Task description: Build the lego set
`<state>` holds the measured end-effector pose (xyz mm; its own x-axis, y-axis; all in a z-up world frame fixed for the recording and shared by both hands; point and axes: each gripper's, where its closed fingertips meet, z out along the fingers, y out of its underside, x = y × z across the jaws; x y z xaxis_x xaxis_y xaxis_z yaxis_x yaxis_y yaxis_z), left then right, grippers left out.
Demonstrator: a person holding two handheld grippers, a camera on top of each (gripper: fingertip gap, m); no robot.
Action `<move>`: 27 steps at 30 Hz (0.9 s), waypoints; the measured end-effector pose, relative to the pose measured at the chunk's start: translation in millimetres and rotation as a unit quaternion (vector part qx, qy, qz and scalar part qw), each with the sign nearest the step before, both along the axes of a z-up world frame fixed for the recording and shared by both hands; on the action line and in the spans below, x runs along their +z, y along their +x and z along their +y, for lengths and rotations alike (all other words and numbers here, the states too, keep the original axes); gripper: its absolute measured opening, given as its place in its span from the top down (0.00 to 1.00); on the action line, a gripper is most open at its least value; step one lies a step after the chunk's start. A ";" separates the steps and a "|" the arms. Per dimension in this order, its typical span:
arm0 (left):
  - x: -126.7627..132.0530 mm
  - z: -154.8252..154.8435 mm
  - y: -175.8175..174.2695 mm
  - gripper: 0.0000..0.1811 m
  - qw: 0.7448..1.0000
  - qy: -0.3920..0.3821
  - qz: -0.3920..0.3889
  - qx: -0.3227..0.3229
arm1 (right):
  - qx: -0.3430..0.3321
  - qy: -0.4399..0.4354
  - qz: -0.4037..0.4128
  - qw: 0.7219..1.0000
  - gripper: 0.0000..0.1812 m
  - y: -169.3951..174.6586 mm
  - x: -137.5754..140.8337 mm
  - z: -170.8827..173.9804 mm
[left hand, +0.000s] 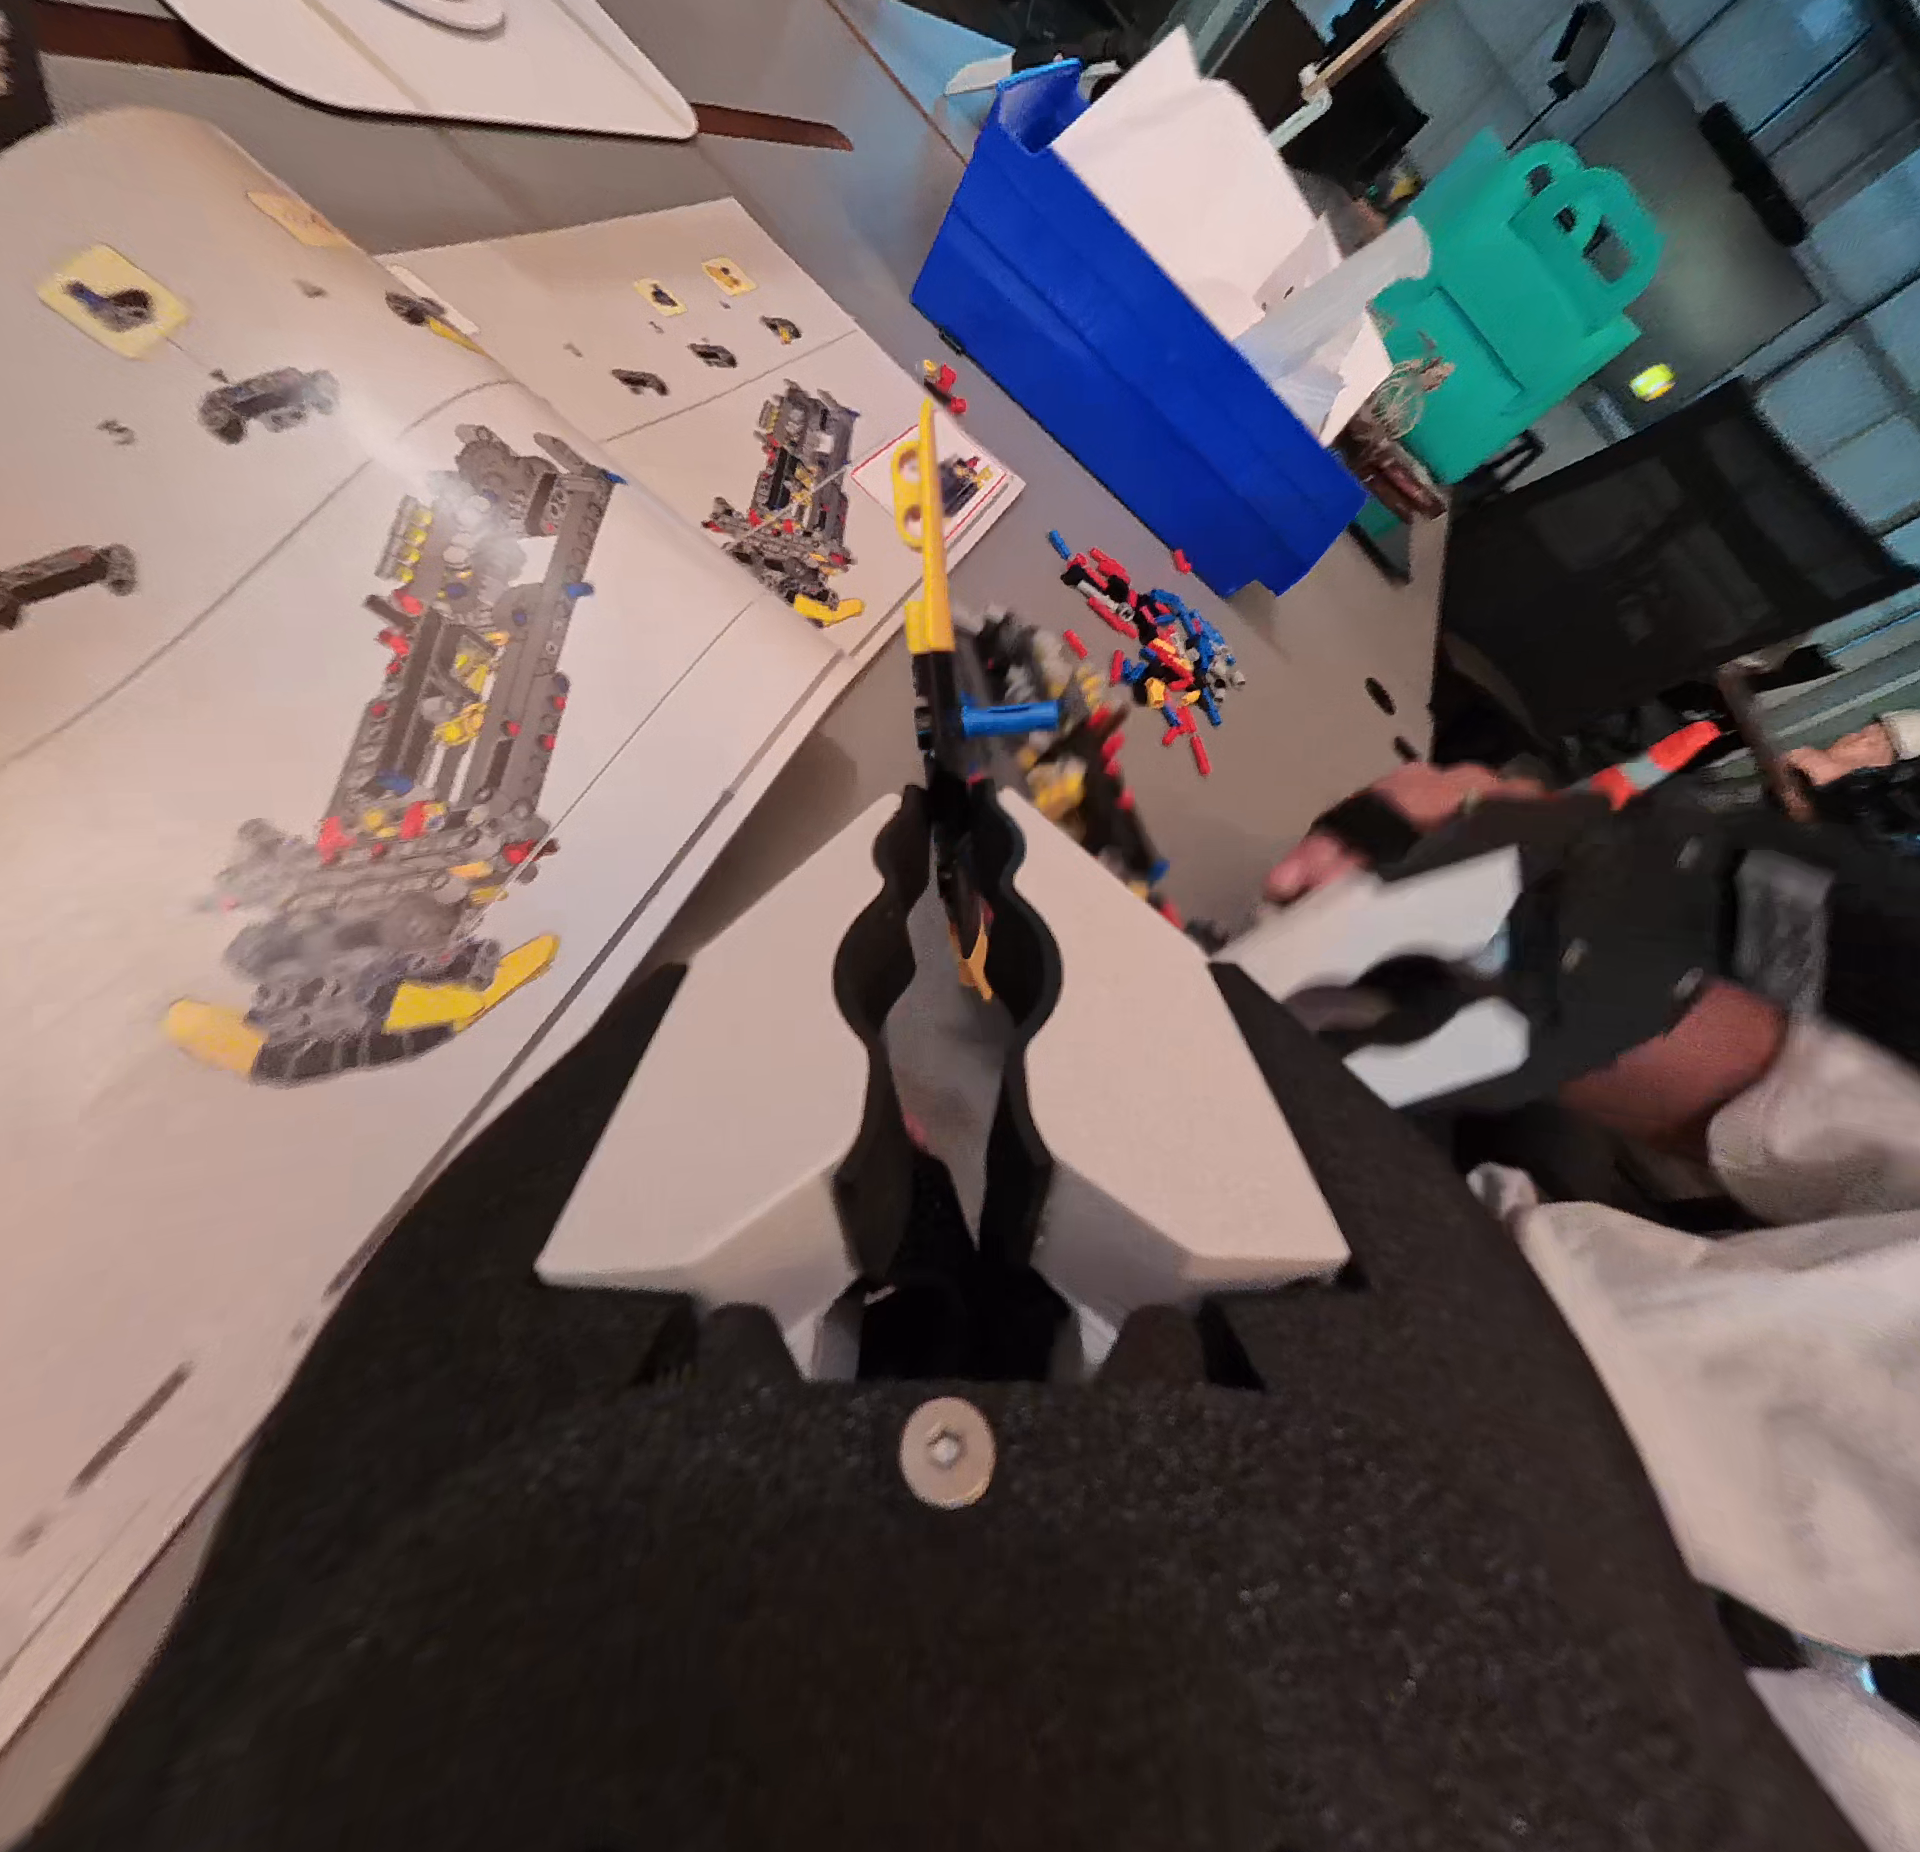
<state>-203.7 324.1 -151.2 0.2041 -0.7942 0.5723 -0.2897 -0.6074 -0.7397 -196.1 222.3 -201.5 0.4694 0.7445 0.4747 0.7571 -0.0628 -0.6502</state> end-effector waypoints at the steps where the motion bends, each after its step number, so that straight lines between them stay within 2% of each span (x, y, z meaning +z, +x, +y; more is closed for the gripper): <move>1: 0.3 -1.4 -8.7 0.97 1.000 0.009 0.008 0.007 | -0.018 0.004 0.048 0.999 0.89 2.7 18.1 6.1; 4: 15.1 -17.5 -32.0 0.97 0.999 -0.020 -0.022 0.032 | -0.051 0.018 0.192 0.980 0.89 7.7 72.1 18.9; 6: 30.5 -34.5 -38.0 0.97 0.994 -0.073 -0.066 0.042 | -0.061 0.055 0.196 0.977 0.90 7.1 90.0 24.5; 8: 36.6 -47.5 -38.7 0.97 0.988 -0.116 -0.089 0.053 | -0.057 0.094 0.156 0.982 0.90 -1.7 92.4 26.9; 11: 31.1 -56.9 -34.9 0.97 0.984 -0.136 -0.086 0.075 | -0.041 0.144 0.127 0.981 0.90 -16.9 92.0 24.7; 17: 21.6 -56.5 -30.5 0.97 0.984 -0.123 -0.061 0.110 | -0.025 0.159 0.115 0.980 0.90 -32.2 84.1 19.3; 22: 12.6 -60.0 -32.4 0.97 0.989 -0.113 -0.032 0.092 | -0.019 0.194 0.074 0.978 0.90 -29.1 81.7 19.8; 27: 6.8 -71.2 -33.4 0.97 0.988 -0.142 -0.014 0.057 | -0.005 0.206 0.042 0.978 0.90 -28.5 73.1 17.6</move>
<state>-237.1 252.9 -144.4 0.2638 -0.5734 0.7756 -0.1880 -0.8193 -0.5417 -224.6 240.0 -128.3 0.5261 0.4937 0.6925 0.7003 0.2105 -0.6821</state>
